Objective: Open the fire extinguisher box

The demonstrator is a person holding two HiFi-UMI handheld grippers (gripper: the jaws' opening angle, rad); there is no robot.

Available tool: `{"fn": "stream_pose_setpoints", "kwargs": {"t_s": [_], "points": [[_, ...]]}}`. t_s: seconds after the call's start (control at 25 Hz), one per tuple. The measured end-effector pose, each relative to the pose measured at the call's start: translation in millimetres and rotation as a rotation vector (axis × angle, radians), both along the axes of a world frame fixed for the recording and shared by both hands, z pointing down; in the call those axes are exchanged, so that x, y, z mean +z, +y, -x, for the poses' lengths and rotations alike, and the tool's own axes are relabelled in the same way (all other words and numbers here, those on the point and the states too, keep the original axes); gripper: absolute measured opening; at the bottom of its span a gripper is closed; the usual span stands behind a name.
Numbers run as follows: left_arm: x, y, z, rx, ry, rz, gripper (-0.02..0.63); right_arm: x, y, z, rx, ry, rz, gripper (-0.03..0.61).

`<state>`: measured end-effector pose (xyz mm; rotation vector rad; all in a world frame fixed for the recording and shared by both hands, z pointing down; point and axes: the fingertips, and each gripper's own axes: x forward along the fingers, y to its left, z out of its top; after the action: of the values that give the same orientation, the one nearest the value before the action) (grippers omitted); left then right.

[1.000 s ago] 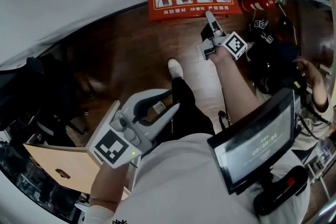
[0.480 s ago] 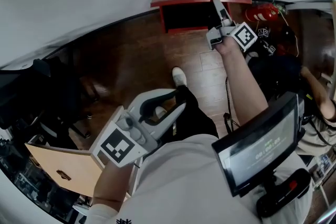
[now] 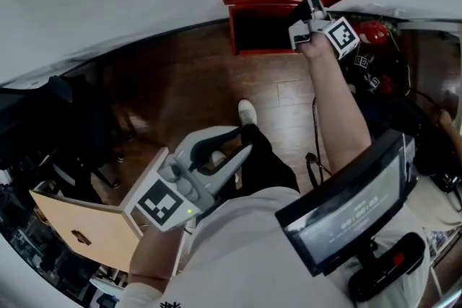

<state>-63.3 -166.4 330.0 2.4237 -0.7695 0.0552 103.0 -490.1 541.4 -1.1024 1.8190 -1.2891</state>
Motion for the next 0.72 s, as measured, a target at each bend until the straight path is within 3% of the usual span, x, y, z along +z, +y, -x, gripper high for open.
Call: {"fn": "stream_pose_setpoints", "kwargs": {"t_s": [0.36, 0.48, 0.72], "points": [[-3, 4, 0, -0.04, 0.005, 0.0, 0.085, -9, -19, 1, -0.003, 0.025, -0.028, 0.064], [-5, 7, 1, -0.05, 0.015, 0.013, 0.084, -13, -20, -2, -0.03, 0.049, -0.061, 0.114], [-3, 7, 5, -0.054, 0.007, 0.013, 0.084, -17, -12, 6, -0.082, 0.079, -0.094, 0.127]]}}
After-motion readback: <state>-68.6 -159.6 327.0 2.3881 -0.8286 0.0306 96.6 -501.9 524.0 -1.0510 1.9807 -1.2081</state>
